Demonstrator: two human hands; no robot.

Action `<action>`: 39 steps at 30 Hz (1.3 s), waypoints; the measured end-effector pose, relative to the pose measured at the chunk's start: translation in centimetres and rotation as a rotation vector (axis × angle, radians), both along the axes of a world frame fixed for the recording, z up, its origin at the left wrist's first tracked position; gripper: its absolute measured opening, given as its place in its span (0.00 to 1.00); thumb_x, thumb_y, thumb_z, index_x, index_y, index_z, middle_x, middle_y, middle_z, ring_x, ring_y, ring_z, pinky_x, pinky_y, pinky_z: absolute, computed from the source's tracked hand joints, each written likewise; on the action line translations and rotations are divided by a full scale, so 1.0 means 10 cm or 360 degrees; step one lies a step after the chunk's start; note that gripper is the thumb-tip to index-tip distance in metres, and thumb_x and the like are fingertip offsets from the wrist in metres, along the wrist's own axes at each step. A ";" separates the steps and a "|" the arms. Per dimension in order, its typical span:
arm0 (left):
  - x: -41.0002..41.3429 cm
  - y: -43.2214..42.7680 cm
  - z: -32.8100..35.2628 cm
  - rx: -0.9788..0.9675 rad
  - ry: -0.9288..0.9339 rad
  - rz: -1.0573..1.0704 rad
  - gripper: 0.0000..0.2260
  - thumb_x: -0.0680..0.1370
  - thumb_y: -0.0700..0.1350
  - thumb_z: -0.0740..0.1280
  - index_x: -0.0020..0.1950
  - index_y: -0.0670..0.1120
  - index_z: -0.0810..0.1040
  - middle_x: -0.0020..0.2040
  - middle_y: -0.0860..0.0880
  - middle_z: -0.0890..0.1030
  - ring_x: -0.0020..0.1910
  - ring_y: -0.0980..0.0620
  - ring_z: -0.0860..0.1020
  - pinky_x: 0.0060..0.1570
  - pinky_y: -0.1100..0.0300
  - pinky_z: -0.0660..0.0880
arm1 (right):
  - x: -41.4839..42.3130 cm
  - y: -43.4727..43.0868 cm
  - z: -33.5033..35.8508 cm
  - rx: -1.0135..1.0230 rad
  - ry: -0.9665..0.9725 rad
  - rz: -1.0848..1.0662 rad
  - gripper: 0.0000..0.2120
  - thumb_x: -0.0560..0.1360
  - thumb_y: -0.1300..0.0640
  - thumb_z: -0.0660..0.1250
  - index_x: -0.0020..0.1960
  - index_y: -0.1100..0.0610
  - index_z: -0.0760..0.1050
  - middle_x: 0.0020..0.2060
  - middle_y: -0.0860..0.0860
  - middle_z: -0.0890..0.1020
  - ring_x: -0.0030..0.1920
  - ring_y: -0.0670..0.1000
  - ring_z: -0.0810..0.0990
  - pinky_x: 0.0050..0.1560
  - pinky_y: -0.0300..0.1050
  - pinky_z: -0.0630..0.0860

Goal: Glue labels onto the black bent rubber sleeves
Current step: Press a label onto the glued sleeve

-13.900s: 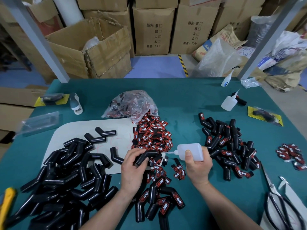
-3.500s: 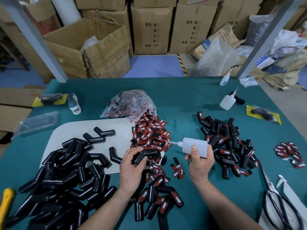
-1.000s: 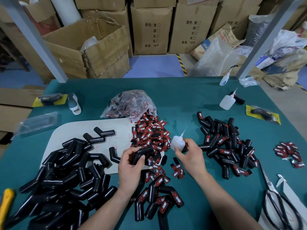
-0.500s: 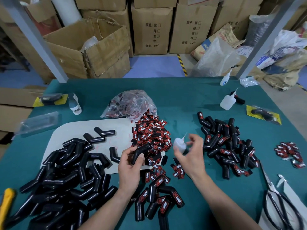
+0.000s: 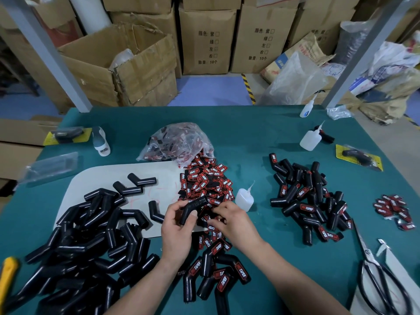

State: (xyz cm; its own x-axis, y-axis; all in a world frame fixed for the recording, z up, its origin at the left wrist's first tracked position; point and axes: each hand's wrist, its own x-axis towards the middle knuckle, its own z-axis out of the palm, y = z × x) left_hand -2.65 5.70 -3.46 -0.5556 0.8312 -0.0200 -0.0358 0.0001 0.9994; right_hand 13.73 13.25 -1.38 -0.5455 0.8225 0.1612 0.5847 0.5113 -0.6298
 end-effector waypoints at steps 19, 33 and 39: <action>0.03 -0.01 0.09 0.0041 0.0005 0.0008 0.21 0.78 0.36 0.73 0.56 0.64 0.82 0.55 0.57 0.85 0.55 0.57 0.83 0.56 0.68 0.77 | 0.06 -0.10 0.03 -0.0551 0.0755 -0.0222 0.13 0.77 0.63 0.71 0.58 0.50 0.83 0.46 0.49 0.83 0.46 0.48 0.82 0.50 0.40 0.78; 0.01 0.01 -0.02 0.0020 -0.0064 0.0036 0.19 0.76 0.41 0.77 0.58 0.63 0.82 0.57 0.56 0.86 0.57 0.56 0.83 0.57 0.68 0.76 | 0.09 -0.08 0.06 0.0557 -0.0320 0.0325 0.10 0.73 0.64 0.73 0.54 0.58 0.82 0.47 0.52 0.80 0.45 0.54 0.79 0.40 0.47 0.80; 0.03 -0.03 -0.02 0.0036 -0.0014 0.0000 0.17 0.75 0.43 0.78 0.58 0.63 0.82 0.55 0.55 0.86 0.55 0.54 0.84 0.56 0.66 0.78 | 0.10 -0.06 0.21 0.0210 0.0063 0.0190 0.05 0.79 0.62 0.68 0.53 0.60 0.82 0.48 0.52 0.81 0.48 0.51 0.81 0.50 0.43 0.78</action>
State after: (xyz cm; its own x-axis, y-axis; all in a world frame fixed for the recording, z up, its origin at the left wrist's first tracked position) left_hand -2.39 5.39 -3.65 -0.5556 0.8314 -0.0064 -0.0448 -0.0223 0.9987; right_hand 14.77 12.63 0.71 -0.6293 0.7224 0.2865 0.4909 0.6553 -0.5741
